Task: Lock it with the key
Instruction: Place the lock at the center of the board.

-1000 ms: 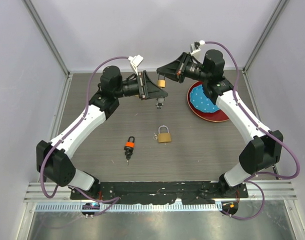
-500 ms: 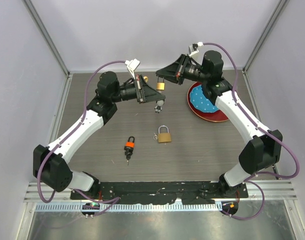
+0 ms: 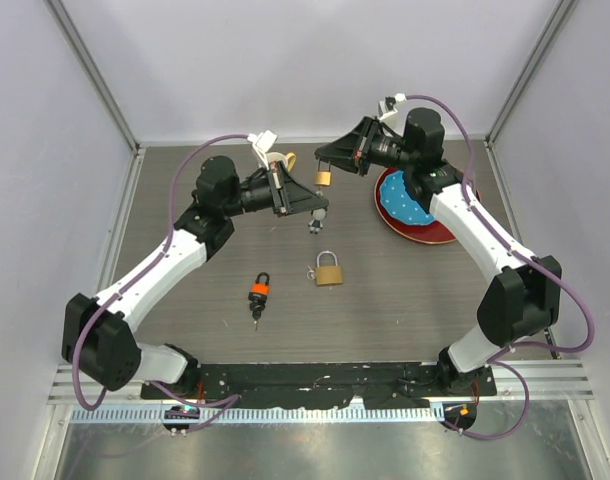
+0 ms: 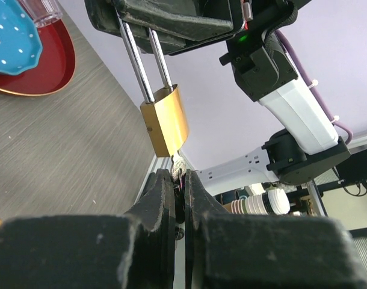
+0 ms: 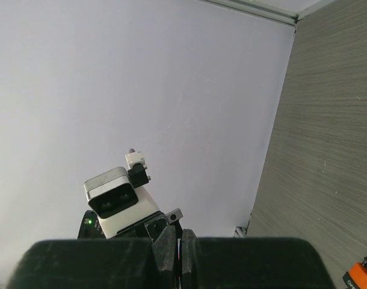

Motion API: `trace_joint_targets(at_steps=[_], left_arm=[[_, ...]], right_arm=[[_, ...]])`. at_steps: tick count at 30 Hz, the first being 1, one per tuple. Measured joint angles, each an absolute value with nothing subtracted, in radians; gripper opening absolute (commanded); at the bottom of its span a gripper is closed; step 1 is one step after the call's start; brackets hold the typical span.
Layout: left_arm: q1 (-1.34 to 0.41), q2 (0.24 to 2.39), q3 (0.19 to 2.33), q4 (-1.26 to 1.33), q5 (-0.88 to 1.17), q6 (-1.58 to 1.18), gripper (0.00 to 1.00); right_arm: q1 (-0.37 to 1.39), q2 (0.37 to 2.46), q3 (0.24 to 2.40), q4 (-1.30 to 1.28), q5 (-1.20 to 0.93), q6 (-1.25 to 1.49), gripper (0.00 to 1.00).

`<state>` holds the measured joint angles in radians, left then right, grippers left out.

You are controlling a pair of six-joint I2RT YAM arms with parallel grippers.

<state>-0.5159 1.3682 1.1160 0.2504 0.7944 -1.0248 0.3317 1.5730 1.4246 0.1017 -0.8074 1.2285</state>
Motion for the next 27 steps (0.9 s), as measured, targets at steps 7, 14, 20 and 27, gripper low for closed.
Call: trace_joint_targets(at_steps=[7,14,20,27], left_arm=[[-0.523,1.314,1.053,0.216,0.832,-1.021,0.0],[-0.531,1.309,1.008,0.101,0.879,-1.001,0.0],[-0.53,1.255,0.977,0.036,0.872,-0.975,0.0],[-0.496,1.258,0.972,-0.03,0.819,-0.952,0.0]], right_arm=[[0.293,1.576,1.424,0.166,-0.792,1.255,0.02],[0.246,1.575,1.385,0.195,-0.786,1.229,0.02],[0.256,1.57,1.26,0.142,-0.778,1.174,0.02],[0.276,1.566,1.216,0.028,-0.741,1.026,0.02]])
